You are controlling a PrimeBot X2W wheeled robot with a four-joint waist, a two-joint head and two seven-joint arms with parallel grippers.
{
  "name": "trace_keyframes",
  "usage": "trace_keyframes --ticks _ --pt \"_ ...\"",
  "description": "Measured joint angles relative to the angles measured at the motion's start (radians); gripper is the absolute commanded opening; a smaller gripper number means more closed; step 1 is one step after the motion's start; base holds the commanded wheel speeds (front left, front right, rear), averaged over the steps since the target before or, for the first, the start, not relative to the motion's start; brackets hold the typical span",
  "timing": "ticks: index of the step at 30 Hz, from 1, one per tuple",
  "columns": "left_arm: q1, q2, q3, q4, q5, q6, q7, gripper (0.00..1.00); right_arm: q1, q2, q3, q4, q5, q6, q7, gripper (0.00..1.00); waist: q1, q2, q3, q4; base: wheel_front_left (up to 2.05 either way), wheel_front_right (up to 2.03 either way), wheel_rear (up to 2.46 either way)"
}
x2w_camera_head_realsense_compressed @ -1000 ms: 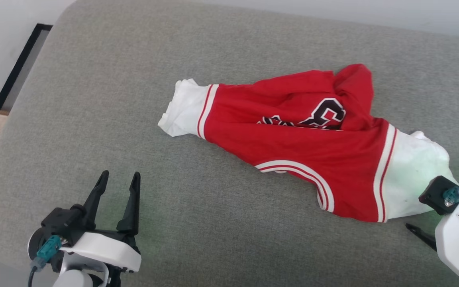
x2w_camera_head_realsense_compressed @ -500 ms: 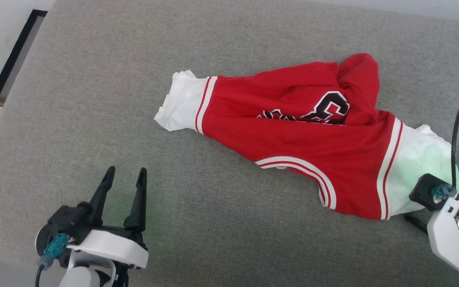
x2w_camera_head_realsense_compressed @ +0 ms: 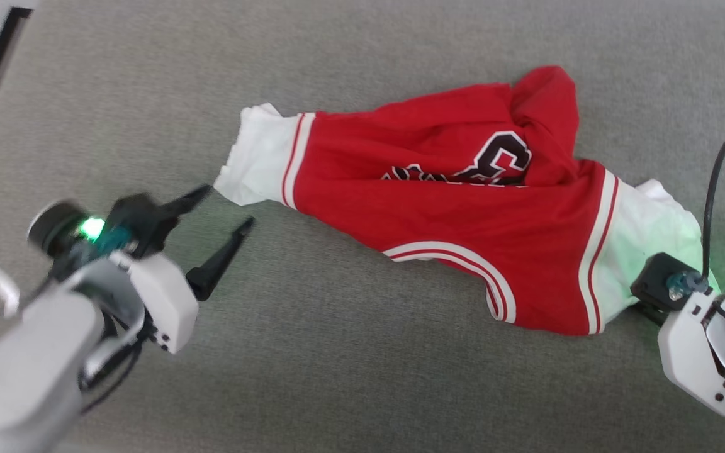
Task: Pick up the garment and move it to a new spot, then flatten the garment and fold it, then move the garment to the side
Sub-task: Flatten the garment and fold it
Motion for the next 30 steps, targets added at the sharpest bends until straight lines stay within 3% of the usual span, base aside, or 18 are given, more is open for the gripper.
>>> trace_keyframes --ticks 2,3,6,11,18,19,22,23,30 --pt "-0.102 0.083 -0.140 -0.023 -0.086 0.000 0.102 1.00 -0.011 0.005 -0.003 -0.009 -0.005 0.000 0.009 0.00 0.0000 0.0000 0.014 -0.009 0.00 0.00 0.00" --pt "-0.203 0.138 -0.257 -0.042 -0.189 0.000 0.193 1.00 -0.019 0.010 -0.011 -0.023 -0.006 0.001 0.022 0.00 0.0000 0.0000 0.031 -0.018 0.00 0.00 0.00" --pt "-0.355 0.202 -0.415 -0.020 -0.241 0.000 0.291 1.00 -0.036 0.018 -0.021 -0.042 -0.012 0.002 0.038 0.00 0.0000 0.0000 0.058 -0.034 0.00 0.00 0.00" --pt "-0.524 0.201 -0.601 0.047 -0.365 0.000 0.319 1.00 -0.056 0.032 -0.037 -0.070 -0.024 0.003 0.047 0.00 0.0000 0.0000 0.105 -0.063 0.00 0.00 0.00" --pt "-0.600 0.189 -0.642 0.135 -0.392 0.000 0.339 1.00 -0.081 0.049 -0.049 -0.104 -0.038 0.006 0.055 0.00 0.0000 0.0000 0.163 -0.097 0.00 0.00 0.00" --pt "-0.599 0.189 -0.639 0.135 -0.392 0.000 0.356 0.96 -0.084 0.053 -0.050 -0.106 -0.042 0.006 0.057 0.00 -0.0001 0.0000 0.169 -0.101 0.00 0.00 0.00" --pt "-0.595 0.194 -0.633 0.122 -0.405 0.000 0.381 0.27 -0.091 0.060 -0.052 -0.109 -0.042 0.007 0.057 0.00 -0.0001 0.0000 0.179 -0.111 0.00 0.00 0.00" --pt "-0.595 0.197 -0.632 0.121 -0.408 0.000 0.381 0.00 -0.091 0.062 -0.053 -0.109 -0.042 0.007 0.057 0.00 0.0000 0.0000 0.180 -0.113 0.00 0.00 0.00" --pt "-0.588 0.205 -0.640 0.124 -0.458 0.000 0.331 0.00 -0.072 0.090 -0.100 -0.079 -0.053 0.009 0.008 0.00 -0.0001 0.0000 0.151 -0.119 0.00 0.00 0.00"
